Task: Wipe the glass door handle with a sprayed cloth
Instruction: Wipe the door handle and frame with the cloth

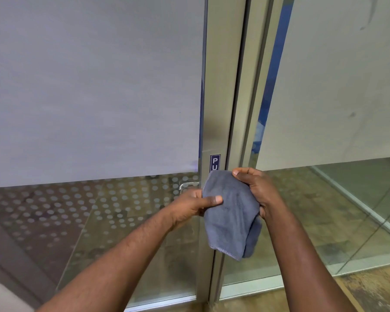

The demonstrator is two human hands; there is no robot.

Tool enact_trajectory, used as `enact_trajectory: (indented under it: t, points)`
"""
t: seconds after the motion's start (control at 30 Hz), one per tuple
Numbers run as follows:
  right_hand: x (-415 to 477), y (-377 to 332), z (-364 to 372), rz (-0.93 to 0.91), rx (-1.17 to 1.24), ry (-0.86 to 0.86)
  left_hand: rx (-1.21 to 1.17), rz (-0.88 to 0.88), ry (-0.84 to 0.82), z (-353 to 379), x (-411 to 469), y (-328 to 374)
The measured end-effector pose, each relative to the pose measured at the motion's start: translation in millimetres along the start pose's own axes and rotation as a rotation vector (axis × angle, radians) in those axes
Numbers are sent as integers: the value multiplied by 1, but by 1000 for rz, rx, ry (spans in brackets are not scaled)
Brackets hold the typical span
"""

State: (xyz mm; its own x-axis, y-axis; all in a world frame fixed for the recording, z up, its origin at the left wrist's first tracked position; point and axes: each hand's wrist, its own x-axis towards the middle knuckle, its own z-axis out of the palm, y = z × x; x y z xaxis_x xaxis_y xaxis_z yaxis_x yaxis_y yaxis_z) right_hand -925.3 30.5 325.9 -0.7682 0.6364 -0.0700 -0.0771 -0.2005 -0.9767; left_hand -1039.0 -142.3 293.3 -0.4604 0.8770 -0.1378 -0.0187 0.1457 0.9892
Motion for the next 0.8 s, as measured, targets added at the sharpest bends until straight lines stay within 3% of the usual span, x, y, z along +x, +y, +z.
enact_trajectory:
  t: [0.1,0.17,0.2,0.27,0.37,0.4,0.67,0.8]
  points:
    - [6,11,-8,-53,-366,131,-122,-21,25,2,0,-4]
    - [2,25,-12,-262,-685,317,-171,-50,79,5,-1,-5]
    - [-4,32,-12,-400,-724,348,-172,-54,109,6,0,-6]
    - [-15,46,-11,-566,-615,212,-181,-27,142,5,-1,-6]
    - [-28,72,-3,-391,-483,-185,-237,-1,106,2,1,-8]
    - [-30,81,-1,-331,-487,-238,-222,5,93,1,2,-9]
    - [-15,113,1,-201,-528,-150,88,65,124,-22,17,-27]
    - [-7,117,-11,-253,-677,7,162,199,515,-41,23,-23]
